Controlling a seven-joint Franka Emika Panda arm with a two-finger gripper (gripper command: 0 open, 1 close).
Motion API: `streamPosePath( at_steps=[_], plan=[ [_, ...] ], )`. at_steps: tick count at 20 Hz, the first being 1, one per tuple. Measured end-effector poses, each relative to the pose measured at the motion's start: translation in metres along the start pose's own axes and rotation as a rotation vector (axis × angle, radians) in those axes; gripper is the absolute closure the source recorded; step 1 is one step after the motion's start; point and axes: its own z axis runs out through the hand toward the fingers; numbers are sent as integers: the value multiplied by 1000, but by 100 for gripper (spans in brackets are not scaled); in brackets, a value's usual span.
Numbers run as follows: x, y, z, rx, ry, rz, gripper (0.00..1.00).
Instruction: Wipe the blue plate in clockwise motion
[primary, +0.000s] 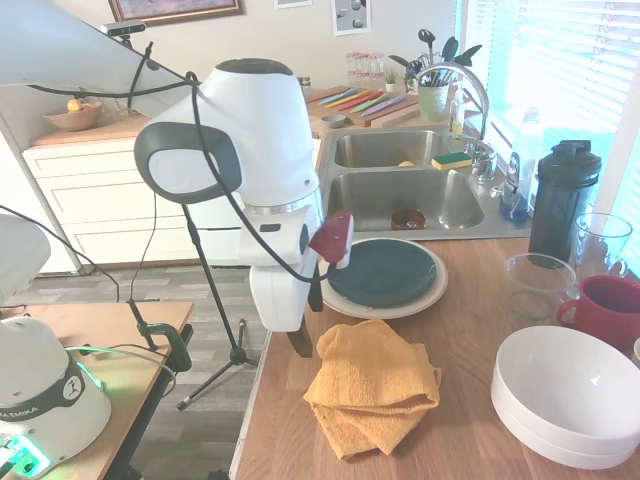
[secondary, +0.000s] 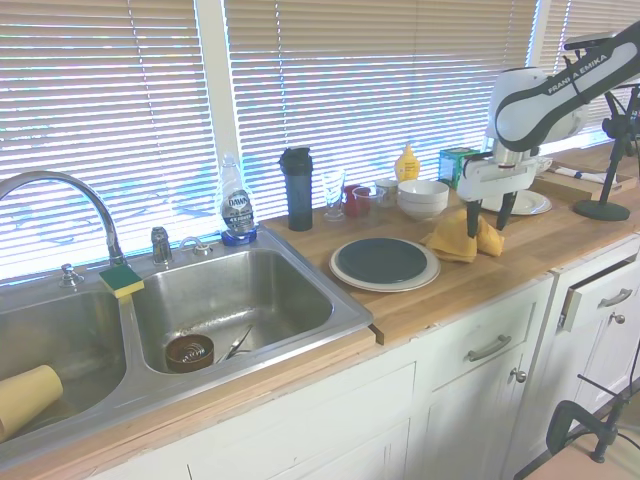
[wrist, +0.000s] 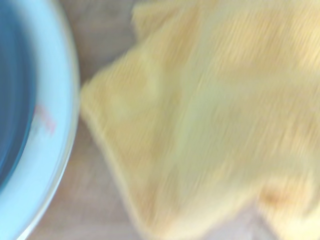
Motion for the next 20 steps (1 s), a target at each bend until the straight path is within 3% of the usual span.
streamPosePath(
  at_steps=[10,20],
  plan=[
    [55,-23,-25,12,-8,60,0],
    [68,-56,45,-73,-95,42,0]
  ],
)
